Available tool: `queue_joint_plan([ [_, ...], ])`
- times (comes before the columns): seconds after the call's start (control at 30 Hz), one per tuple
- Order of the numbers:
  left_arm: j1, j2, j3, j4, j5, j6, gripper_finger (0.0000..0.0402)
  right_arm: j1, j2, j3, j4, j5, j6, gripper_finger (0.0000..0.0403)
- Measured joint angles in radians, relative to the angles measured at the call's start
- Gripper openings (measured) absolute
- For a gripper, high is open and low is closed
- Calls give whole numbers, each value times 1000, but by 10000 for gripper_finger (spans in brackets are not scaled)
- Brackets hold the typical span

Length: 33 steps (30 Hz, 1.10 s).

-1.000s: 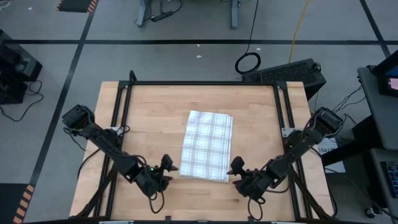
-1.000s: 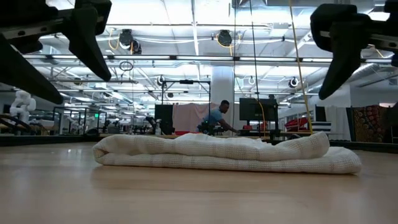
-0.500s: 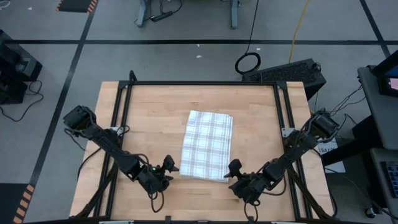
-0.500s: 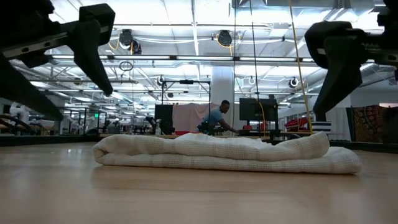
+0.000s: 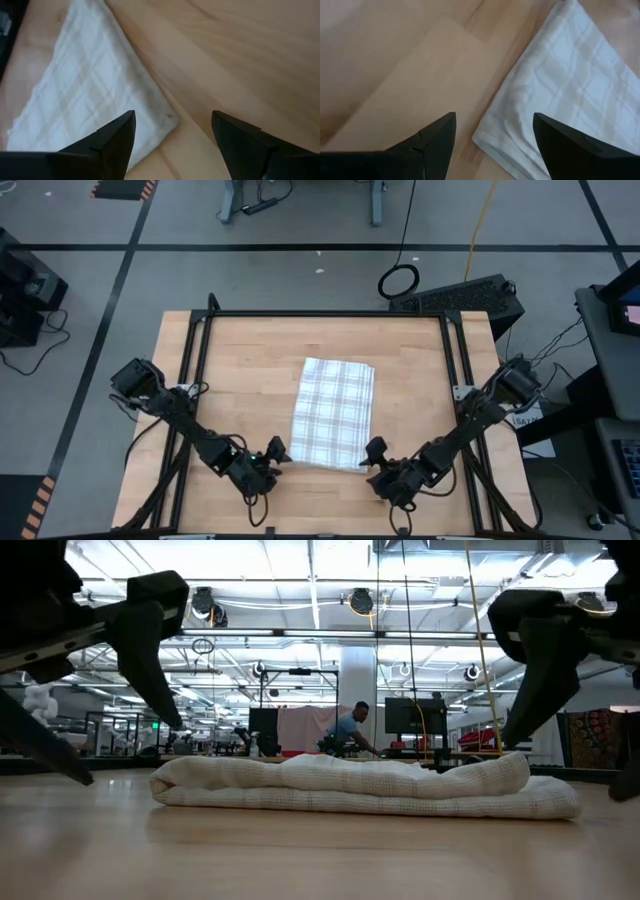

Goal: Roll towel
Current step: Roll the white towel

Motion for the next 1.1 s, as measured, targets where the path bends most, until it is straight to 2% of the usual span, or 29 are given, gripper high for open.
queue_joint_plan([
  [0.4, 55, 2, 0, -2, 7, 81, 267, -43, 28, 0, 16, -1, -27, 256],
  [0.6, 86, 15, 0, 19, 60, 133, 267, -55, 28, 0, 21, -8, -24, 256],
  [0.77, 89, 62, 2, 52, 51, 156, 264, -55, 28, 0, 22, -56, 13, 255],
  [1.1, 91, 89, 2, 102, 32, 159, 198, -55, 28, 0, 24, -58, 33, 230],
])
